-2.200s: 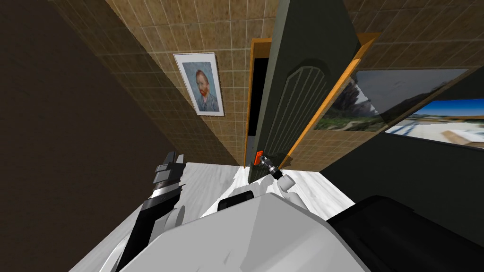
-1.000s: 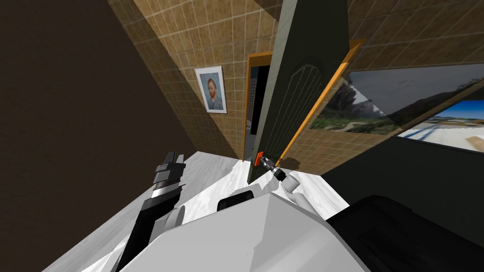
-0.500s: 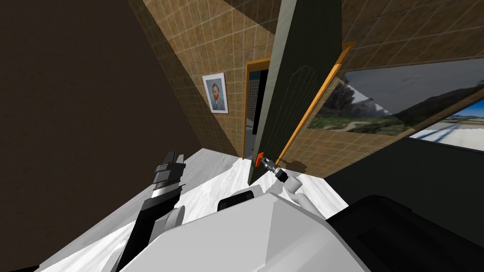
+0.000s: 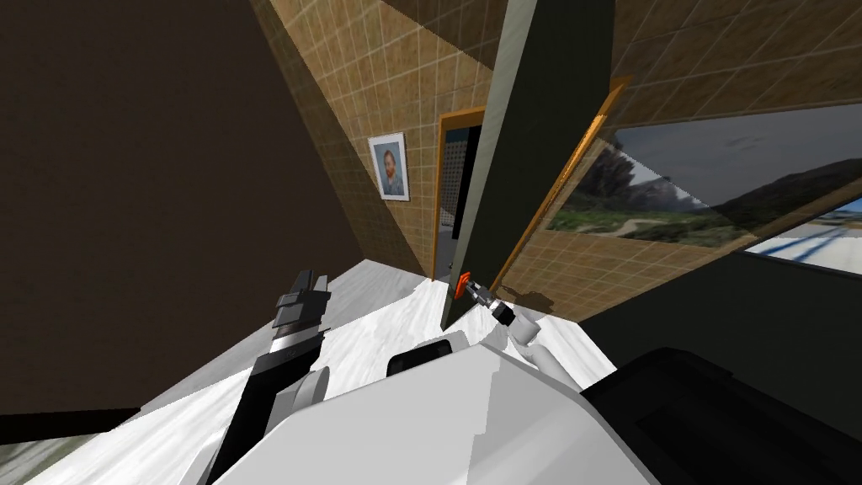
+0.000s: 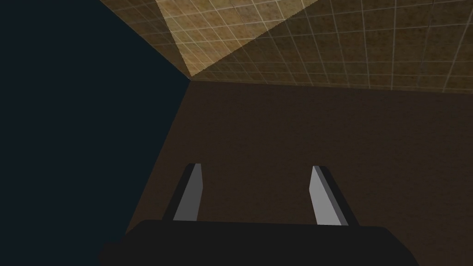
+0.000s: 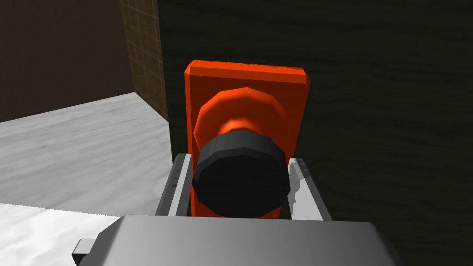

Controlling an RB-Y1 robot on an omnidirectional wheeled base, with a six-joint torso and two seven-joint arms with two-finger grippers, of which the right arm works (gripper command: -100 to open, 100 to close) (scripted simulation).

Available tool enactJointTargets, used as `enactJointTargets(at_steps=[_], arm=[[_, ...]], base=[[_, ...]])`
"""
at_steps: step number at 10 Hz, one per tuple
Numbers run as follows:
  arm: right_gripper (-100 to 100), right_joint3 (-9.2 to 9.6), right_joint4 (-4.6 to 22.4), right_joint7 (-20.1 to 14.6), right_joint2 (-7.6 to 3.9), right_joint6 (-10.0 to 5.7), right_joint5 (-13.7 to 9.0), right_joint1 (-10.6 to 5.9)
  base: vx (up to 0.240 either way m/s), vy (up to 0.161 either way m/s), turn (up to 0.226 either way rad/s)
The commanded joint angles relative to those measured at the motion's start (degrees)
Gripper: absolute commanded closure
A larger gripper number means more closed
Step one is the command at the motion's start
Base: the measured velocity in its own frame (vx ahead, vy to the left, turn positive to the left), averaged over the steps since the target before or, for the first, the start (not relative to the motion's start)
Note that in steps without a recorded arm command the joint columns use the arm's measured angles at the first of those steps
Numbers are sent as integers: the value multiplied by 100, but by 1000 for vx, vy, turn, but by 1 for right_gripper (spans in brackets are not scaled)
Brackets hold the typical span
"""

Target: Pull the door open

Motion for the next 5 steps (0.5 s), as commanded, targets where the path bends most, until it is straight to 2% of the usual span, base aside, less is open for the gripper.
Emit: enactJointTargets(at_steps=[1,3,5], arm=[[100,4,57,4,-69,141,-36,15],[100,8,129,9,-146,283,-80,20],[100,10,170,11,-191,367,-106,23]], base=[[-191,-155,155],[-197,-121,137],[-160,-101,80]])
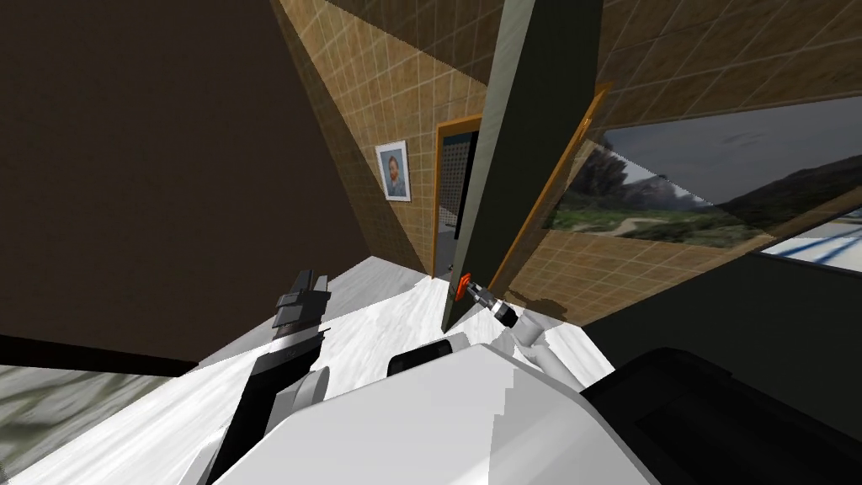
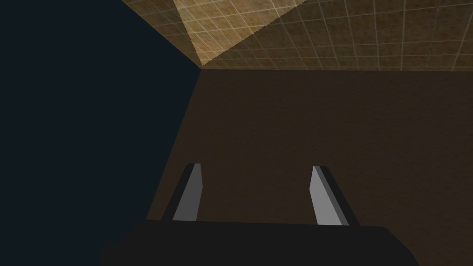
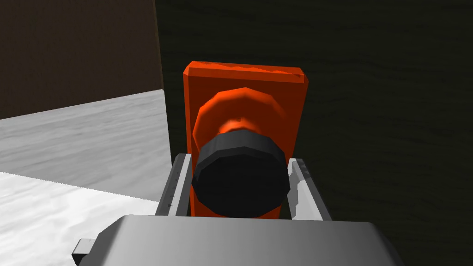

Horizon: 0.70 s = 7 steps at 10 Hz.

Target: Pull the door open

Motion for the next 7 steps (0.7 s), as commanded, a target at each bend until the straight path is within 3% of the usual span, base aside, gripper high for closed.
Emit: enactJointTargets(at_steps=[1,2,7], arm=[[100,-26,37,8,-53,104,-45,-11],[100,4,34,4,-23,56,-16,1],[100,90,186,85,-212,283,-215,31]], base=[[-156,-115,105],[-73,-48,32],[-160,-103,143]])
